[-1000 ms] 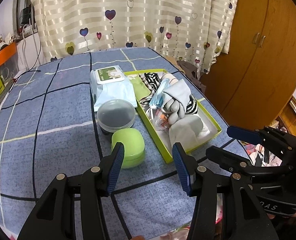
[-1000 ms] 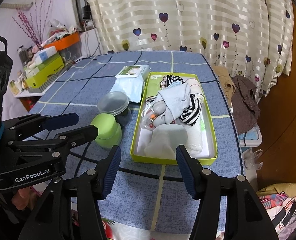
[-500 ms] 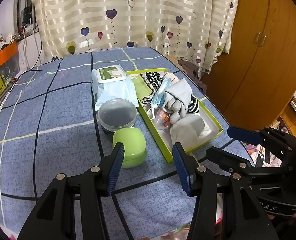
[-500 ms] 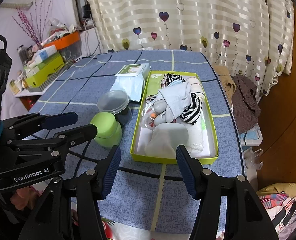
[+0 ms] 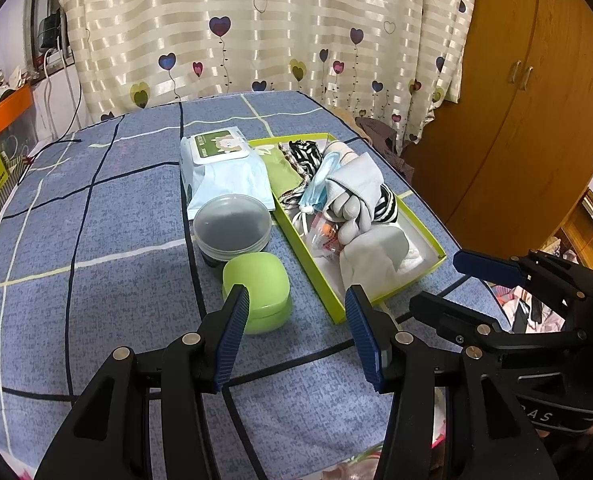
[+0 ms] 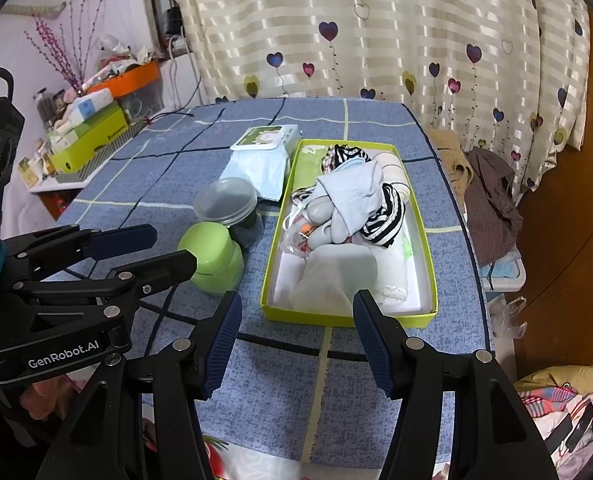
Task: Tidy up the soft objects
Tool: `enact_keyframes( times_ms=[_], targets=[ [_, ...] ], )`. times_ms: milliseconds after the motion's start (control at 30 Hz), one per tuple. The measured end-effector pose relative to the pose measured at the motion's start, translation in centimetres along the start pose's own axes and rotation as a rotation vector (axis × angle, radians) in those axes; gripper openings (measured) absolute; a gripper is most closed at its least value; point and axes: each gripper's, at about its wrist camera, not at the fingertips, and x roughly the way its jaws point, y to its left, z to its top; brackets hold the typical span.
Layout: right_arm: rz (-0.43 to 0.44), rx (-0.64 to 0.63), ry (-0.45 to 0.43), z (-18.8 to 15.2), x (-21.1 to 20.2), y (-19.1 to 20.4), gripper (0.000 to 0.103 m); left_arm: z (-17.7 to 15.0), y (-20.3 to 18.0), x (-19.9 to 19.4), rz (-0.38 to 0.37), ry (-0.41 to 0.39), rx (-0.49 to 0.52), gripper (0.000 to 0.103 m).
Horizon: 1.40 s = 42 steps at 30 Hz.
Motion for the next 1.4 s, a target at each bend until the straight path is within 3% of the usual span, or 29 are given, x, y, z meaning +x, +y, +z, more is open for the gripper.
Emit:
enact_keyframes(
  times_ms=[1400],
  targets=[
    [-0.002,0.0,0.002,0.09,0.04,0.04,0.059,-0.14,-0.26,0.56,-0.004,0.015,0.02,0.051]
  ],
)
